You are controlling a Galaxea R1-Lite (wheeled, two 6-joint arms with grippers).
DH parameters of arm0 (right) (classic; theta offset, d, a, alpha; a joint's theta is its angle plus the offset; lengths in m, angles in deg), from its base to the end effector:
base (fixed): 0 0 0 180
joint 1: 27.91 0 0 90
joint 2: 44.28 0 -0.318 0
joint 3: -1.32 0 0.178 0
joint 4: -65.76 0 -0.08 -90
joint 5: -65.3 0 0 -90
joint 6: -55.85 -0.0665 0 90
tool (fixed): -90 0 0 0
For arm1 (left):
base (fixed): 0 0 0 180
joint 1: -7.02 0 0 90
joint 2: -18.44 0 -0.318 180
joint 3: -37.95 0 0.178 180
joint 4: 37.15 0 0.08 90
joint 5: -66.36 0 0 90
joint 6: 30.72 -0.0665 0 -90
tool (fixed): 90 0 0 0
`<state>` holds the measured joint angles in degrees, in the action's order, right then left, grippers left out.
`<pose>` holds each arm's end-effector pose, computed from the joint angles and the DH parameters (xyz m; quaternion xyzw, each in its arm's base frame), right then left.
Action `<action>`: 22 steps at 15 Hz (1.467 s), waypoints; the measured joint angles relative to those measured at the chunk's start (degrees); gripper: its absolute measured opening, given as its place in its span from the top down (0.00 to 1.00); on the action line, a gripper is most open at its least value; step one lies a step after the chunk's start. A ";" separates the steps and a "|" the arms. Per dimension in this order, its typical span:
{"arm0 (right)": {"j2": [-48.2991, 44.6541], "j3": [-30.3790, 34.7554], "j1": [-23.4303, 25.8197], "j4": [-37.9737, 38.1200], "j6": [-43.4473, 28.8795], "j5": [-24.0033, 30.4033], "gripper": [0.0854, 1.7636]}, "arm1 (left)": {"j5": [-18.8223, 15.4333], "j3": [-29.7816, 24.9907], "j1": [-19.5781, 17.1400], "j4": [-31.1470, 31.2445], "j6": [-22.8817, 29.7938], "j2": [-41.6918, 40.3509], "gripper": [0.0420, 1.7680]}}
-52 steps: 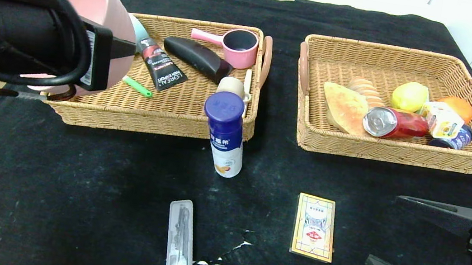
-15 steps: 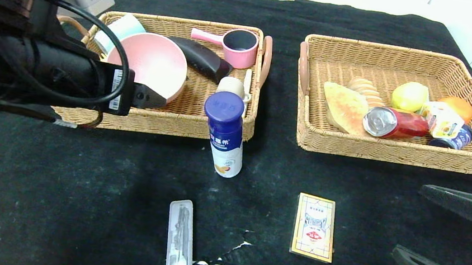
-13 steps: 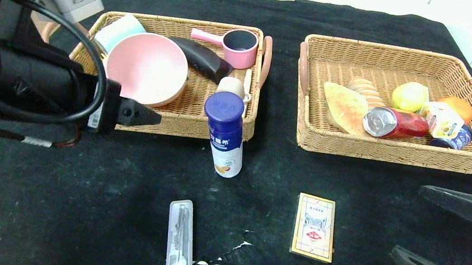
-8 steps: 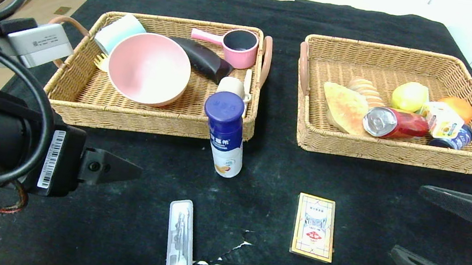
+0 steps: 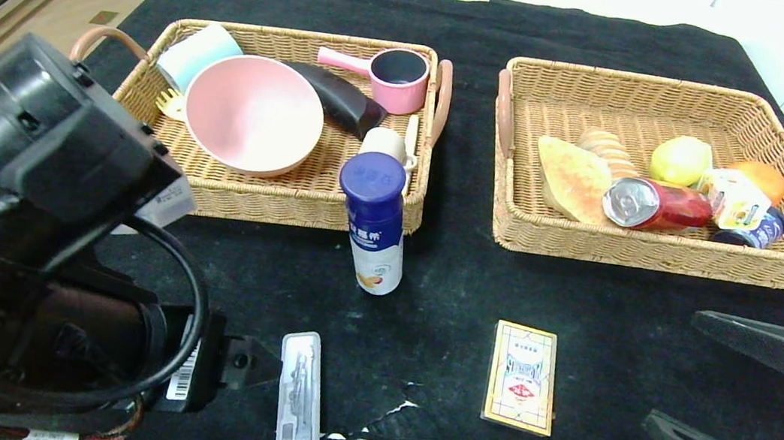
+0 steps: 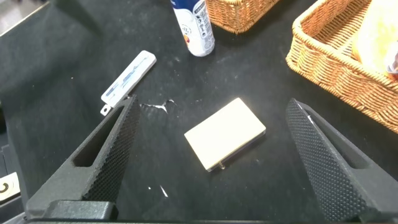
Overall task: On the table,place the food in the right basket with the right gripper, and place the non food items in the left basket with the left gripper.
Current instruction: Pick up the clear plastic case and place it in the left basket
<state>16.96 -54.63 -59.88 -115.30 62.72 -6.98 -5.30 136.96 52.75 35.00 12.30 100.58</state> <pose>0.1311 0.1057 0.2518 -0.0589 0.0114 0.4213 0.9049 0.1604 -0.1346 0.2490 -0.0866 0.4428 -0.0509 0.8910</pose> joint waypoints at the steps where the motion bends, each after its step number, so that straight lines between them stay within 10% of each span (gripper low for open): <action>1: 0.02 0.00 0.00 0.02 0.00 -0.01 0.03 | 0.23 -0.50 0.82 -0.02 0.04 0.71 0.04; 9: -0.24 -0.05 -0.22 -0.04 0.00 -0.01 0.03 | 6.42 -1.99 4.77 -1.21 5.42 7.05 0.04; 14: -0.26 0.11 -0.34 -0.04 0.05 -0.01 0.03 | 9.07 -6.17 5.35 -12.29 5.66 9.59 0.03; 22: -0.17 0.26 -0.50 -0.04 0.02 -0.01 0.03 | 8.94 -8.22 5.23 -12.84 7.80 12.35 0.03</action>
<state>16.79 -54.37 -60.38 -115.34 62.74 -6.99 3.64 128.74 57.98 22.16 20.11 112.93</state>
